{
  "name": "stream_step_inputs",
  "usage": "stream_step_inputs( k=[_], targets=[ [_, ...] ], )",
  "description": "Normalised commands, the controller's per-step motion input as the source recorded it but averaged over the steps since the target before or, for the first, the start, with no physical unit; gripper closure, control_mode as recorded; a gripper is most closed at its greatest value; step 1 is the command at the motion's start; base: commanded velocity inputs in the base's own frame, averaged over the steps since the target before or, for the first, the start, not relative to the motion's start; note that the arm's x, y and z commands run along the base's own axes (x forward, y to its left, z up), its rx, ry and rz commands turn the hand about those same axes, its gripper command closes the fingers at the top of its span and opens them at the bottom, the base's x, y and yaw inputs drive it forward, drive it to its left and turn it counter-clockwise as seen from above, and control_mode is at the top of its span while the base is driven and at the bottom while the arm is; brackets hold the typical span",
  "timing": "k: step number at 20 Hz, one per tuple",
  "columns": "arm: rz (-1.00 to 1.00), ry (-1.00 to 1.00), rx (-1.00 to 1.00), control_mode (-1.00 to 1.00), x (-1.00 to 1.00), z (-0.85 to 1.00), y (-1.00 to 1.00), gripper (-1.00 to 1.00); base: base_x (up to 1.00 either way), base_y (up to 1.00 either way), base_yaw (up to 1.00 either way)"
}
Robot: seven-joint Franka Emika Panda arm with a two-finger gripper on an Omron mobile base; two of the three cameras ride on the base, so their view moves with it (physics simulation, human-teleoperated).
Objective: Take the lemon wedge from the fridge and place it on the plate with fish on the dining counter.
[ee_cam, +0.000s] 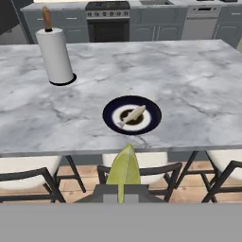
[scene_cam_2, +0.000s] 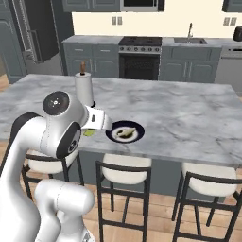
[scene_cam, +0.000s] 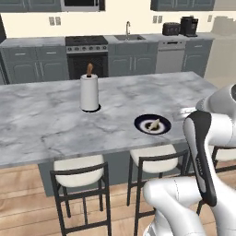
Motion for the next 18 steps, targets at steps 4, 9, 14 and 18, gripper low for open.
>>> stream_step_inputs(
  k=[4,9,14,18],
  targets=[
    [0.0,0.0,0.0,1.0,0.0,0.0,0.0,1.0,0.2,-0.01,0.0],
    [0.0,0.0,0.0,1.0,0.0,0.0,0.0,1.0,0.1,-0.08,0.02],
    [-0.01,0.0,0.01,-1.0,0.22,0.0,-0.22,1.0,0.09,-0.02,0.0],
    [-0.1,0.08,0.06,-1.0,0.64,-0.05,-0.32,1.0,0.0,0.0,0.0]
  ],
)
